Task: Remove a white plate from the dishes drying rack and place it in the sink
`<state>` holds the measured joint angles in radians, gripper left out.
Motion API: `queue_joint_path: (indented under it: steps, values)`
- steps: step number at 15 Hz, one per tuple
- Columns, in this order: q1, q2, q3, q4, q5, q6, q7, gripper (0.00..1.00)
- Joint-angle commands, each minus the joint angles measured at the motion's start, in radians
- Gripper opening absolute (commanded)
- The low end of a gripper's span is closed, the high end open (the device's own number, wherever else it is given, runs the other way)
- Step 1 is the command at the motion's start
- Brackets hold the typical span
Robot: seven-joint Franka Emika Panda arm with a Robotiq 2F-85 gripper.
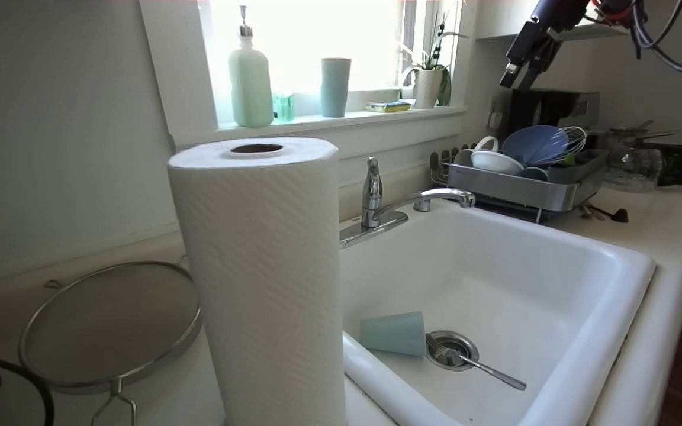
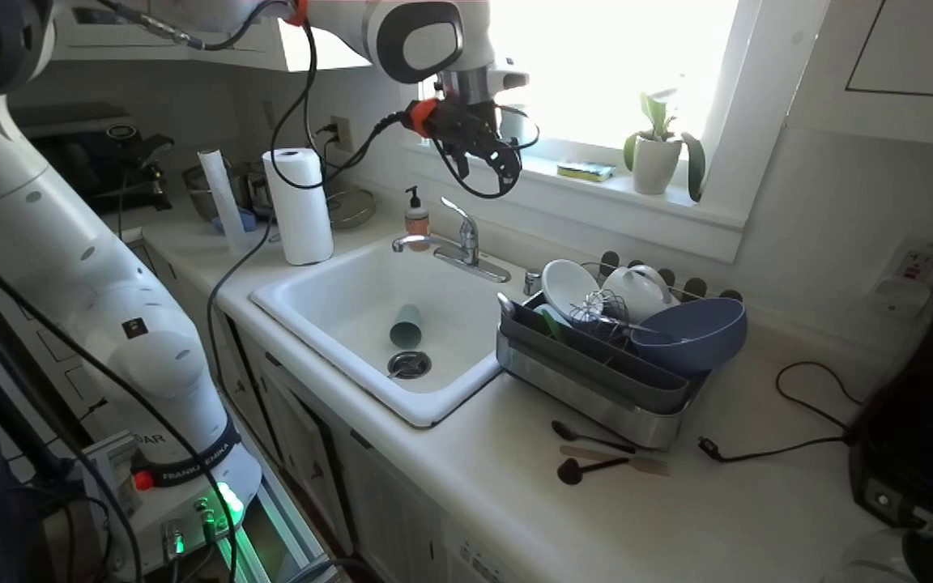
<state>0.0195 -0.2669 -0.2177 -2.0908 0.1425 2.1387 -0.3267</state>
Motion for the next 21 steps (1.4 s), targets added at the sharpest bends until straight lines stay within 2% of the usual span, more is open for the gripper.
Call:
queue_joint_path:
  steps: [1, 5, 13, 14, 17, 20, 21]
  values:
    - [-0.034, 0.143, -0.032, 0.105, 0.126, 0.025, -0.038, 1.00]
    - [-0.086, 0.270, -0.034, 0.178, 0.256, 0.021, -0.026, 1.00]
    - [-0.192, 0.453, 0.001, 0.276, 0.257, 0.058, 0.087, 1.00]
    - [-0.201, 0.471, 0.005, 0.285, 0.256, 0.070, 0.100, 0.85]
    - [-0.225, 0.516, 0.022, 0.312, 0.265, 0.073, 0.133, 0.66]
    - [-0.243, 0.550, 0.042, 0.336, 0.282, 0.073, 0.154, 0.61]
    - [-0.246, 0.556, 0.049, 0.340, 0.289, 0.076, 0.158, 0.65]
